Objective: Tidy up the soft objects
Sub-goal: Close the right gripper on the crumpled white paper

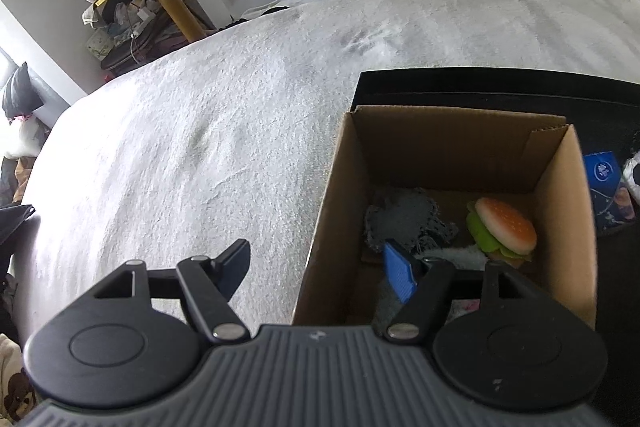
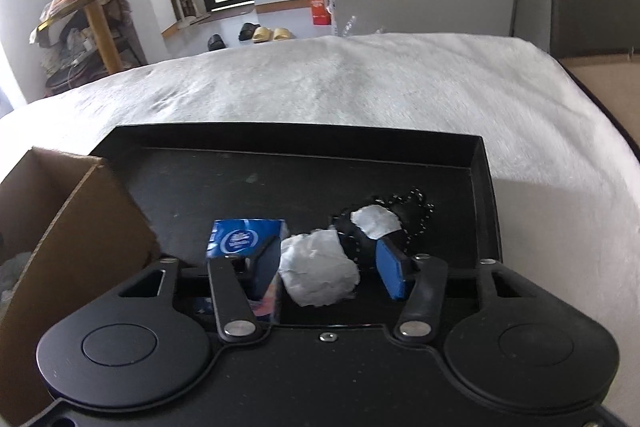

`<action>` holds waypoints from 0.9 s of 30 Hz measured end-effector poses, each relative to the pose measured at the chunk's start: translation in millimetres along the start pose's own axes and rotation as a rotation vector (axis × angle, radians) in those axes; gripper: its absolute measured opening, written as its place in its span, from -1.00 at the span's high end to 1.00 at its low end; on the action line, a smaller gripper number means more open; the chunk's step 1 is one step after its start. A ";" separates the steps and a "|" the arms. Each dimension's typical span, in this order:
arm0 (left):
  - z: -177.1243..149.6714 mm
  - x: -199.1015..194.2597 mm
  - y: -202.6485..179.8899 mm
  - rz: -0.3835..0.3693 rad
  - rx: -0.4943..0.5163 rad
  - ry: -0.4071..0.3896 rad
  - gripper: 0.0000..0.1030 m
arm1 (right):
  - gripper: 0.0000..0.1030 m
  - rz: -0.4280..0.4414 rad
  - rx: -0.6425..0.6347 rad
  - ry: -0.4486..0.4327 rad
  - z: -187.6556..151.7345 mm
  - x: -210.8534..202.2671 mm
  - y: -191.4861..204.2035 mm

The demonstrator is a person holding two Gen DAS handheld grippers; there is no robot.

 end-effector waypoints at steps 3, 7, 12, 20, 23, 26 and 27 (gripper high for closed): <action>-0.3 4.3 0.4 0.001 0.009 0.008 -0.37 | 0.05 0.008 0.018 0.031 -4.4 10.1 -2.9; -1.7 10.3 2.4 0.003 0.006 0.024 -0.37 | 0.06 -0.005 0.001 0.056 -13.3 21.9 -0.8; -1.4 12.3 6.0 0.005 -0.004 0.026 -0.37 | 0.14 -0.012 -0.055 0.025 -14.2 20.0 6.1; -0.8 5.8 8.1 -0.001 -0.015 0.015 -0.37 | 0.15 0.012 -0.053 -0.003 -3.1 6.2 6.8; -0.9 1.3 9.3 -0.005 -0.018 0.005 -0.37 | 0.15 0.027 -0.041 -0.022 5.0 -4.1 8.1; -1.4 -3.6 10.6 -0.009 -0.018 -0.001 -0.37 | 0.15 0.037 -0.040 -0.042 11.6 -15.0 11.6; -1.9 -5.3 11.2 -0.011 -0.019 -0.004 -0.37 | 0.15 0.040 -0.041 -0.048 13.8 -18.2 13.2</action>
Point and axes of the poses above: each gripper's, at about its wrist camera, not at the fingertips, and x roughly the way its jaws point, y to its left, z to its top, the point moved 9 cm from there along x, roughly the way its jaws point, and after that the axes turned 14 degrees about -z, right-handed, at the moved point
